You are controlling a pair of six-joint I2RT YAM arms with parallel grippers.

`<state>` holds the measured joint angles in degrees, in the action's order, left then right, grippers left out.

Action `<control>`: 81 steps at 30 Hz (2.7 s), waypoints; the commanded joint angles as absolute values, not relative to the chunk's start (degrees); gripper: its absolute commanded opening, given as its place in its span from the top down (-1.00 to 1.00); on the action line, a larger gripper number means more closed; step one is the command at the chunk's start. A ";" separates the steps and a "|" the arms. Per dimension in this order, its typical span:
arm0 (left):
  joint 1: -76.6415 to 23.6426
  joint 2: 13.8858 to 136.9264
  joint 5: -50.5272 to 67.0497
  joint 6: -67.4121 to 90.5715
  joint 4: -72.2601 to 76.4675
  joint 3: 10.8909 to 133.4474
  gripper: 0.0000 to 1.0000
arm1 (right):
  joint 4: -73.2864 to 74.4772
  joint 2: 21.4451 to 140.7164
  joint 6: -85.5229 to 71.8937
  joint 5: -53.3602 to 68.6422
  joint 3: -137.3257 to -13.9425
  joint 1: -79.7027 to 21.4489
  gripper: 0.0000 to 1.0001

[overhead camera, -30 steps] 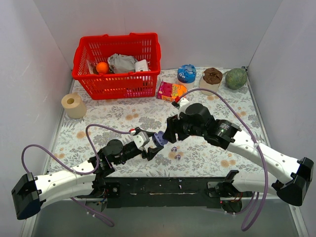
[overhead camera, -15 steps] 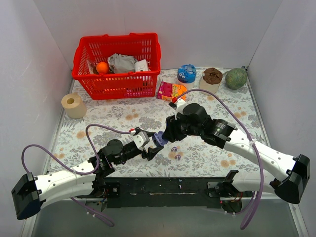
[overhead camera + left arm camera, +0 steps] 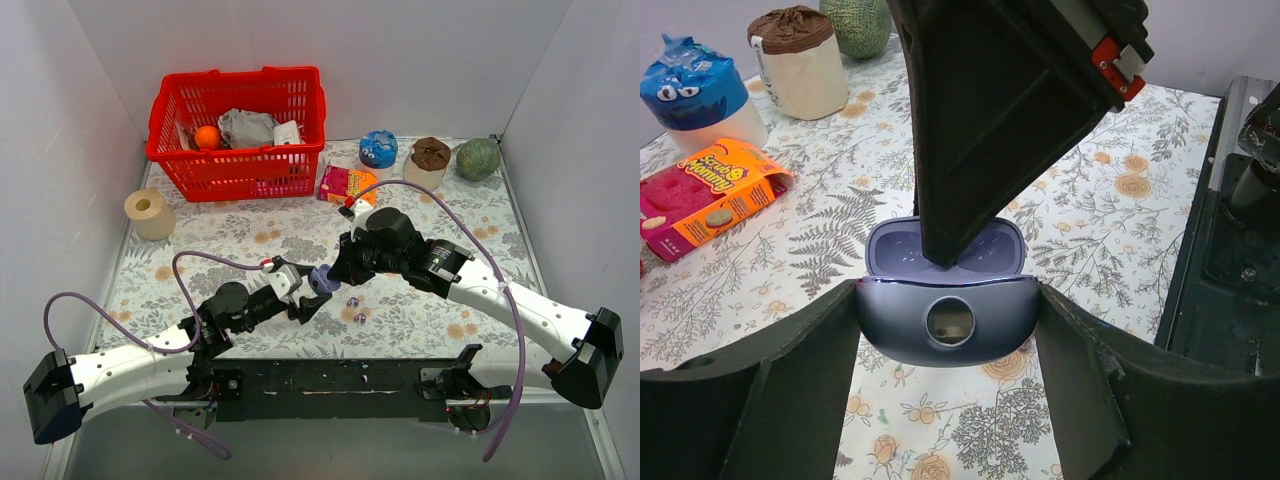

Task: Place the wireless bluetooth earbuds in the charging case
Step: Open the charging case.

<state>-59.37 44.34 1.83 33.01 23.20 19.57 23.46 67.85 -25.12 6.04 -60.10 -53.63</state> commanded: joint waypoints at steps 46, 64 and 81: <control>-51.15 48.43 27.95 52.21 18.72 32.35 -0.74 | 26.02 56.16 17.14 -0.44 -68.56 -65.30 0.97; -51.15 50.80 30.76 51.59 21.45 31.82 -0.21 | 24.26 56.95 16.17 -1.05 -66.97 -66.97 0.97; -51.15 50.45 29.79 52.03 23.03 31.46 -0.14 | 24.43 56.69 15.47 -1.93 -66.27 -68.38 0.97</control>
<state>-51.42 51.18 30.63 52.29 21.91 31.40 27.62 57.17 16.40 -1.52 -66.63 -67.77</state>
